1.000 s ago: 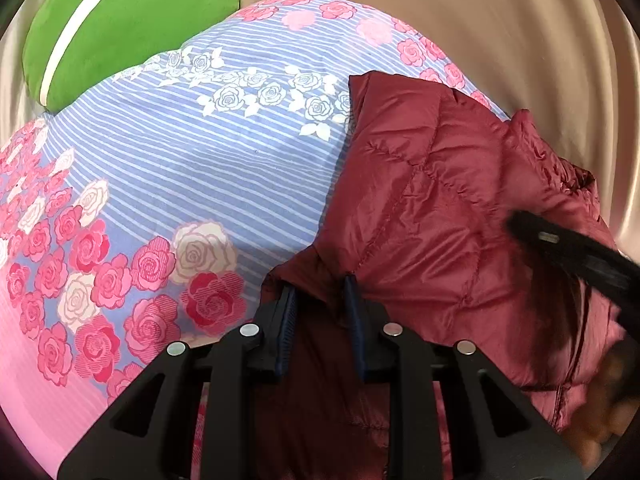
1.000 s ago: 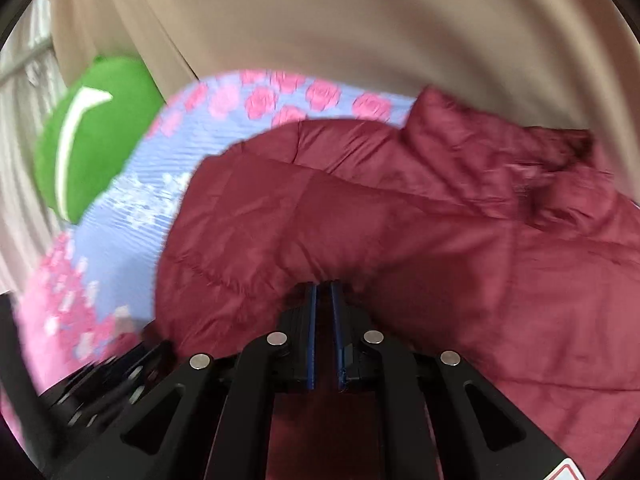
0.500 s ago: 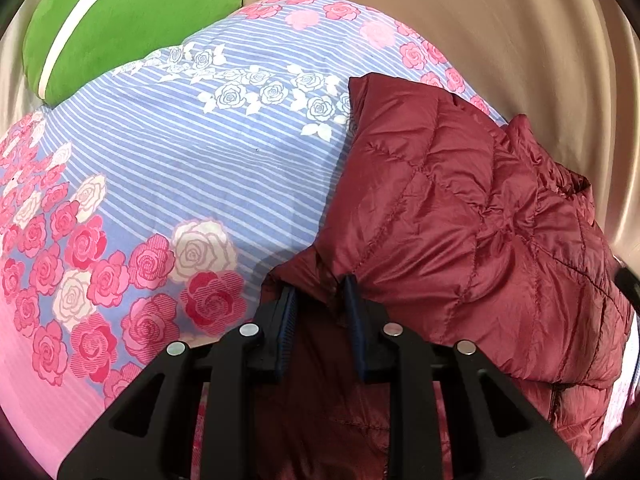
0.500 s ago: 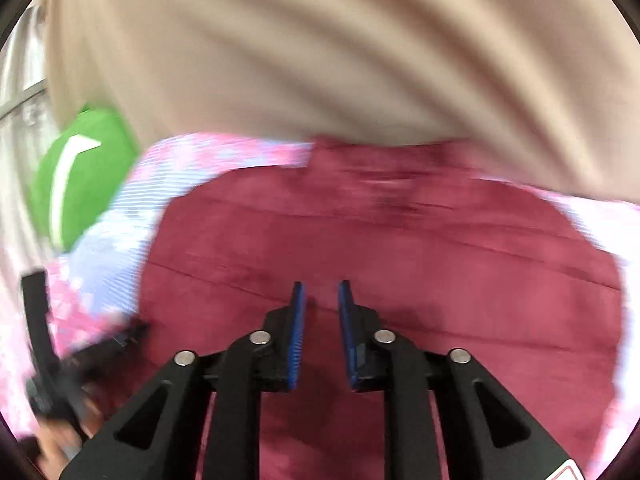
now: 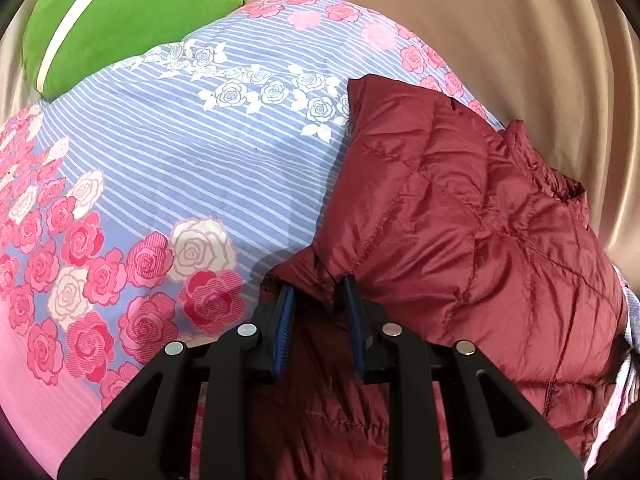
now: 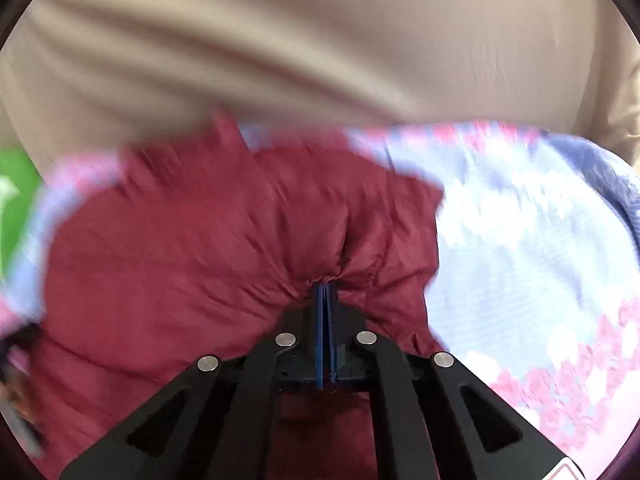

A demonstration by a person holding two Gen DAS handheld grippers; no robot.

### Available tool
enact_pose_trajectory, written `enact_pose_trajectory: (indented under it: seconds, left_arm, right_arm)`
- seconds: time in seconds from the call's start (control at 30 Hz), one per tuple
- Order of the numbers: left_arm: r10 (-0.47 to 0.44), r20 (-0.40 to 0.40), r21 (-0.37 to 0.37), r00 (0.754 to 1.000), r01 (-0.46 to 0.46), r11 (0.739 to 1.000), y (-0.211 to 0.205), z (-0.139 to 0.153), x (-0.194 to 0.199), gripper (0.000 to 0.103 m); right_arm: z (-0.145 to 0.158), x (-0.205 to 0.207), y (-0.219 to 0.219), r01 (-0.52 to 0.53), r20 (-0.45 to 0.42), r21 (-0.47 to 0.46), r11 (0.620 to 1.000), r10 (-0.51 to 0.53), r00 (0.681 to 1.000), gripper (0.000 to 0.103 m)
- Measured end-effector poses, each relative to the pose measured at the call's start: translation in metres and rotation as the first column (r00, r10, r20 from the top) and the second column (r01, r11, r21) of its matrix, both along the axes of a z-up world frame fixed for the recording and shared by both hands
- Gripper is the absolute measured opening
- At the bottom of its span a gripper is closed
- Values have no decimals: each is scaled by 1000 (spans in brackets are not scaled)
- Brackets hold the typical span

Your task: Fold large clothes

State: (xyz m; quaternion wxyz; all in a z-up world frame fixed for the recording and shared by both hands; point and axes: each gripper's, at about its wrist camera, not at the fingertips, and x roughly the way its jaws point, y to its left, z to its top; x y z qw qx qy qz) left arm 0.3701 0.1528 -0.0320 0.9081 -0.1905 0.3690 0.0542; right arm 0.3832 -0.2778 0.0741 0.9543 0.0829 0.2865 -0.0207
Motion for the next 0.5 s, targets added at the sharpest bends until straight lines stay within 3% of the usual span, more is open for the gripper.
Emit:
enact_pose_trajectory:
  seconds: [0.03, 0.1, 0.13, 0.23, 0.33, 0.5]
  left_arm:
    - [0, 0, 2, 1000, 0, 1000, -1, 0, 0, 23]
    - [0, -2, 10, 1000, 0, 1000, -2, -1, -1, 25]
    - [-1, -3, 14, 1000, 1, 1000, -3, -1, -1, 26]
    - [-5, -5, 22, 1000, 5, 1000, -6, -1, 0, 28]
    - [-7, -4, 17, 1000, 7, 1000, -6, -1, 2, 27]
    - [-9, -7, 27, 1000, 9, 1000, -7, -1, 2, 27]
  right_arm:
    - [15, -12, -2, -10, 76, 24, 1000, 8, 997, 3]
    - [24, -20, -6, -1, 140, 37, 999, -4, 990, 2]
    - [14, -12, -11, 15, 102, 37, 999, -19, 995, 2]
    - [-49, 29, -17, 27, -143, 10, 1000, -25, 989, 1]
    - [-36, 16, -11, 49, -107, -44, 998, -54, 993, 1]
    - [0, -33, -12, 11, 30, 78, 997, -14, 999, 5]
